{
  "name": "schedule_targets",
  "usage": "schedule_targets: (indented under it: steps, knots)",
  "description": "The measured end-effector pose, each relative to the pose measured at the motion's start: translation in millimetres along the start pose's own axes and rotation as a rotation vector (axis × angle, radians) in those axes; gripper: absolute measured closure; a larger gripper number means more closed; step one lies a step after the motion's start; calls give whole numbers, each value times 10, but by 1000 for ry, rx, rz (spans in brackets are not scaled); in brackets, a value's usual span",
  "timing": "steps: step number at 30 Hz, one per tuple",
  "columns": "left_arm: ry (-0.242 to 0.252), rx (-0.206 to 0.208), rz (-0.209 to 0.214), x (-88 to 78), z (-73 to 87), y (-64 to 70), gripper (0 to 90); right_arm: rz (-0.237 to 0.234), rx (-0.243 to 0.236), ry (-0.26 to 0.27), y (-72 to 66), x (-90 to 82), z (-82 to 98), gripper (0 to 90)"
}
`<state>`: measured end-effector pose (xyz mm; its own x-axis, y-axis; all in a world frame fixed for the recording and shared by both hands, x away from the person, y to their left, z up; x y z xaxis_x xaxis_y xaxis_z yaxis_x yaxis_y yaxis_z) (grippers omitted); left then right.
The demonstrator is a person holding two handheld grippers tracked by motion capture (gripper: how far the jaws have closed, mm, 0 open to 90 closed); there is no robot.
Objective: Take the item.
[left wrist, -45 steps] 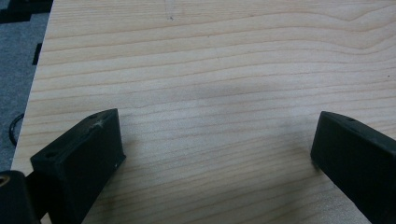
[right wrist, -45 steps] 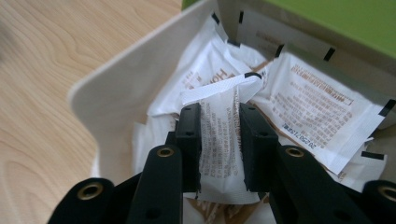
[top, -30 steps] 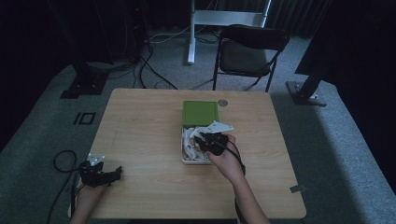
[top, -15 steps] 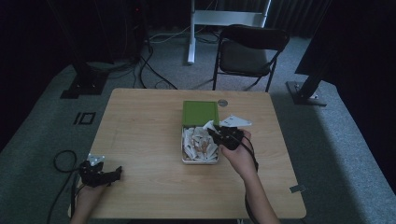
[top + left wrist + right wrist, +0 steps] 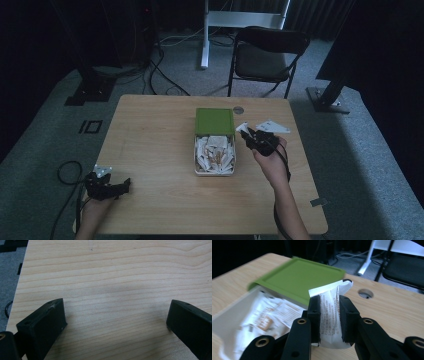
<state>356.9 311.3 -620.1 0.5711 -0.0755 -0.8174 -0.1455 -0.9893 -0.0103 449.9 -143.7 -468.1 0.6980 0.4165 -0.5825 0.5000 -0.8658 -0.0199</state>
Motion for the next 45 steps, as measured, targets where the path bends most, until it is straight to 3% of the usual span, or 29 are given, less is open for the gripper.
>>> schedule_targets:
  steps: [5, 17, 23, 28, 32, 34, 45]
  knots:
    - [-1, 1, 0, -1, 1, 0, 31, 31, 31, -3, 177, 59, 102, 740]
    - [-1, 1, 0, 0, 1, 0, 31, 129, 186, -46, 779, 282, 511, 739]
    - [-1, 1, 0, 0, 1, 0, 31, 180, 221, -52, 998, 389, 644, 738]
    - [-1, 0, 0, 0, 1, 0, 31, 181, 248, -65, 1120, 514, 731, 738]
    - [-1, 0, 0, 0, 1, 0, 31, 208, 279, -85, 1247, 617, 821, 737]
    - [-1, 1, 0, -1, 1, 0, 31, 227, 272, -108, 1300, 660, 856, 737]
    - [-1, 1, 0, 0, 1, 0, 31, 247, 302, -170, 1427, 873, 996, 735]
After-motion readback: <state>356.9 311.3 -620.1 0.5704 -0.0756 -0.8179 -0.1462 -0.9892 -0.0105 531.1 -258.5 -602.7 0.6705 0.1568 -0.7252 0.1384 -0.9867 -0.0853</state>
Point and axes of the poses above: each handheld gripper's, and its own axes: x roughly forward along the jaws, z roughly out of its underside, y roughly to its right, the point moved 10 cm from there along x, roughly forward along the jaws, and after that the axes turned 9 degrees about -y, right-handed, at the moved point
